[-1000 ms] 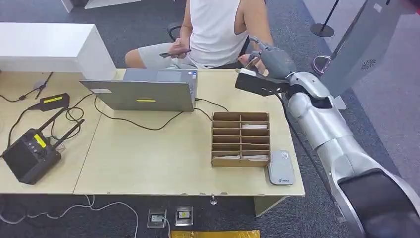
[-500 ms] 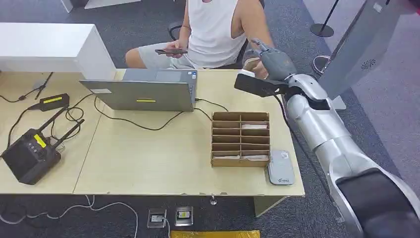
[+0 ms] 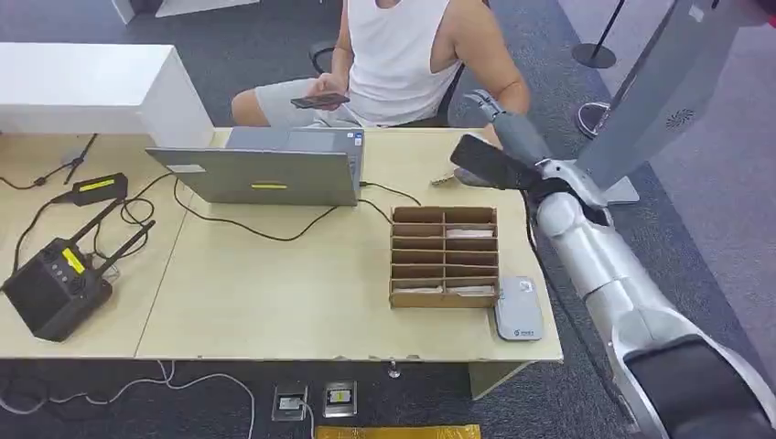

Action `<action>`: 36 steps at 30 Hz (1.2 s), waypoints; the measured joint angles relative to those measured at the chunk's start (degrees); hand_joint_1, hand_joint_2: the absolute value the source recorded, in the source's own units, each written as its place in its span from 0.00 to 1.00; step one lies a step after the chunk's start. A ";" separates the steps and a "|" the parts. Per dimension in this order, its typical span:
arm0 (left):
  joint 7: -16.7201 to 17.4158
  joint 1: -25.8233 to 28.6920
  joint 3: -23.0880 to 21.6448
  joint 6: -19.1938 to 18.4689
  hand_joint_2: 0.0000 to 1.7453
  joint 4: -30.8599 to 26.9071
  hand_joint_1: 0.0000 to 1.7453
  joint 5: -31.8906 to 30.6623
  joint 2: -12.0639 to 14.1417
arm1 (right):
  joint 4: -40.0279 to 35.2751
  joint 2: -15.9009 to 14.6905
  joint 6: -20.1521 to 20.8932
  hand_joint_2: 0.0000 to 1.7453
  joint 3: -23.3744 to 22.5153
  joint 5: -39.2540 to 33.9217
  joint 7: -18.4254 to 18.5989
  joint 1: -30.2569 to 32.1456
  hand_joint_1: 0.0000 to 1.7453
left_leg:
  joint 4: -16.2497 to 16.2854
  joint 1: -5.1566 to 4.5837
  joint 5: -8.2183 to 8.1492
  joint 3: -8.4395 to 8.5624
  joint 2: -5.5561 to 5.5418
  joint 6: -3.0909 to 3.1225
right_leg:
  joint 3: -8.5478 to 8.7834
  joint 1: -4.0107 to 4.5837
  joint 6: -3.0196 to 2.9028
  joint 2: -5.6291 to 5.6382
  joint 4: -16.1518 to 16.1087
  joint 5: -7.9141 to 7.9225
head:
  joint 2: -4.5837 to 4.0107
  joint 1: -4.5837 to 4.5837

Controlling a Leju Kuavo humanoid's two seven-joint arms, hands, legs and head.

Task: Pass the card to the sensor for recognition and then transmit it.

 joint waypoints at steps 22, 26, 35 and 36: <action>-1.70 2.67 3.58 2.25 0.00 0.00 0.00 1.49 0.68 | -32.52 -7.28 8.04 1.00 -7.15 -9.40 7.70 21.16 0.00 | -0.03 0.01 -0.05 -0.01 0.11 -0.03 | 0.00 0.01 0.00 0.14 -0.01 0.00 | 0.00 -0.04; -1.88 3.10 3.89 2.29 0.00 0.00 0.00 1.66 0.81 | -36.02 -7.70 8.78 1.00 -7.42 -9.25 9.14 25.10 0.00 | -0.03 0.01 -0.06 0.01 0.12 -0.02 | 0.00 0.01 0.00 0.13 -0.01 0.00 | 0.00 0.00; -1.95 3.34 4.85 2.16 0.00 0.00 0.00 1.84 1.03 | -40.28 -8.05 11.16 1.00 -7.50 -9.18 10.28 30.52 0.00 | -0.04 0.01 -0.06 0.01 0.13 -0.03 | 0.00 0.01 0.00 0.15 -0.01 0.00 | 0.00 -0.02; -1.95 3.34 4.92 2.16 0.00 0.00 0.00 1.84 1.09 | -40.56 -8.07 11.27 1.00 -7.50 -9.21 10.36 30.82 0.00 | -0.04 0.02 -0.06 0.01 0.13 -0.03 | 0.00 0.01 0.00 0.16 -0.01 0.00 | 0.00 -0.02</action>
